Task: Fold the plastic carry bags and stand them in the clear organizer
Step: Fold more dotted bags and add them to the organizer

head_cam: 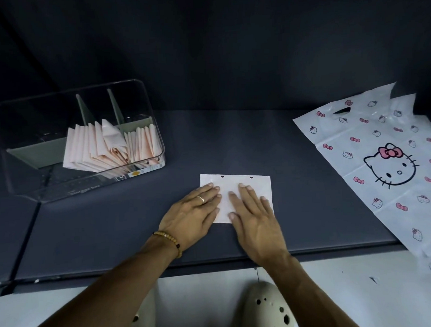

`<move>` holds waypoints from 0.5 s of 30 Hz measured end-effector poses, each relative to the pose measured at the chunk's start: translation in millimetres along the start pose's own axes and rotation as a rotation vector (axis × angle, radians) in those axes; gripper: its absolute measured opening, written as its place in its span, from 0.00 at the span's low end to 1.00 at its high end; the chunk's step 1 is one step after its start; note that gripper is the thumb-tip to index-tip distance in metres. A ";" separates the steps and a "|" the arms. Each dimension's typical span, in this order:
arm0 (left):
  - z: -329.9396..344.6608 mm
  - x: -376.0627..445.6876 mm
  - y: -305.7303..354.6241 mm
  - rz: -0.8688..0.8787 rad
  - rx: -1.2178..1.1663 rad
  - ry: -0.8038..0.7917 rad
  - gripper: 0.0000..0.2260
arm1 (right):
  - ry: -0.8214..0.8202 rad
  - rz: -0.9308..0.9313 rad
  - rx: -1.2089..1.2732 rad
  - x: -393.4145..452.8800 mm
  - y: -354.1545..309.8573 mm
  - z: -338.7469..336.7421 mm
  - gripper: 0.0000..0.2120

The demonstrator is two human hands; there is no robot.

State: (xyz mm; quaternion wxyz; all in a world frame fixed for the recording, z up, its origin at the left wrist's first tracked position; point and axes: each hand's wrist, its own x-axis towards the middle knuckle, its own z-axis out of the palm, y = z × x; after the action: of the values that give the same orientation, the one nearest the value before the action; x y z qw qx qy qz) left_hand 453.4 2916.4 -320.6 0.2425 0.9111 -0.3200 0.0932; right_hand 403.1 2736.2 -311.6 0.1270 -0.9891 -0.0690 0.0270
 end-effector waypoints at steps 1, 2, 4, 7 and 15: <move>0.2 -0.1 -0.3 0.002 0.000 -0.006 0.14 | 0.011 0.015 0.002 -4.1 8.7 -2.4 0.23; 0.2 -0.4 -1.0 0.005 0.001 -0.013 0.14 | 0.013 0.034 0.003 -7.5 16.8 -5.8 0.22; 0.0 -0.3 -1.6 0.003 0.001 -0.029 0.14 | -0.010 0.085 0.001 -14.1 32.4 -12.0 0.22; 0.3 -0.3 -1.5 -0.008 -0.003 -0.049 0.14 | -0.019 0.146 -0.062 -21.5 48.0 -23.7 0.22; -2.5 -0.3 -2.1 -0.038 -0.033 -0.108 0.11 | 0.034 -0.061 -0.121 -7.0 9.6 -34.2 0.18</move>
State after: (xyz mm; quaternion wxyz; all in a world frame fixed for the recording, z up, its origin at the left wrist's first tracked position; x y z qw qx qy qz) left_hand 454.5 2919.3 -319.3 0.2417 0.9165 -0.3170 0.0340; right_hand 399.9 2717.6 -280.7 0.0687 -0.9928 -0.0983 0.0021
